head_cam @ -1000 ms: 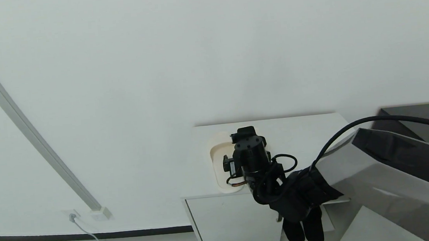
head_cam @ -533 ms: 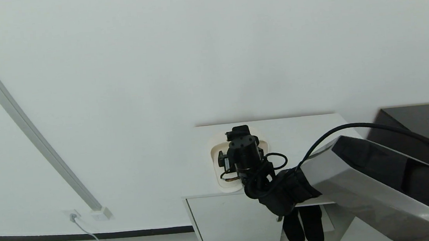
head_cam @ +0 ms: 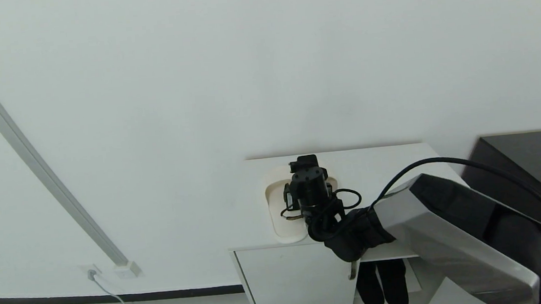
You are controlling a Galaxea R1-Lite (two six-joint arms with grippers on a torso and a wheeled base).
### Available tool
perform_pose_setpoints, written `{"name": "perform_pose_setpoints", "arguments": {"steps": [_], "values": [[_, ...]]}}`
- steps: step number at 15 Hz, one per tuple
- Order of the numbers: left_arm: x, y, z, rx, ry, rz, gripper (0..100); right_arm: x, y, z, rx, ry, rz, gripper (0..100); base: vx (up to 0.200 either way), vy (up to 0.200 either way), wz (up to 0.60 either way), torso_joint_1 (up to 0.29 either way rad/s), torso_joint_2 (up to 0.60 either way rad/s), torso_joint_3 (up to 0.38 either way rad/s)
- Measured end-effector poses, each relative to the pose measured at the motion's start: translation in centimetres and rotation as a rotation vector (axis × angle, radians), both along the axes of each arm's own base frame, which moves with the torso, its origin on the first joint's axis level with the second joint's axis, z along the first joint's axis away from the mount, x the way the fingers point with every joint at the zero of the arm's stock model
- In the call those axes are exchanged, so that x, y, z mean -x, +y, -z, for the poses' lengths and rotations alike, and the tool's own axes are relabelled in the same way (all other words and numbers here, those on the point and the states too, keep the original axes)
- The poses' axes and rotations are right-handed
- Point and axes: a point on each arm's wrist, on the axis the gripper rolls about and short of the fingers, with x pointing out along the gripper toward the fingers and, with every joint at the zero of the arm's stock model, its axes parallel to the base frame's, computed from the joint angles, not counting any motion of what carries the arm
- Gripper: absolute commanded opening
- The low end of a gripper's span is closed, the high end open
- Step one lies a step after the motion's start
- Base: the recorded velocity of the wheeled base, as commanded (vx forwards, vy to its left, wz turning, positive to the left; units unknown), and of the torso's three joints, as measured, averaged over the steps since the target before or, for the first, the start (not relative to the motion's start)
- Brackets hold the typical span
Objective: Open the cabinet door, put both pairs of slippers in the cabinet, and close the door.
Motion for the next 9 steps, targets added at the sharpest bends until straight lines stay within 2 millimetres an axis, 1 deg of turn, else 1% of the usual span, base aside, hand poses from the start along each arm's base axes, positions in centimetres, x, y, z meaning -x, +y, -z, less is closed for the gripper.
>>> {"name": "perform_pose_setpoints", "arguments": {"steps": [6, 9], "values": [[0.0, 0.0, 0.0, 0.004, 0.000, -0.001, 0, 0.2, 0.1, -0.1, 0.004, -0.007, 0.022, 0, 0.000, 0.000, 0.00, 0.000, 0.00, 0.000], [0.0, 0.0, 0.0, 0.005, 0.000, -0.001, 0, 1.2, -0.5, -1.3, 0.025, -0.019, 0.022, 0, 0.000, 0.000, 0.00, 0.000, 0.00, 0.000]]}}
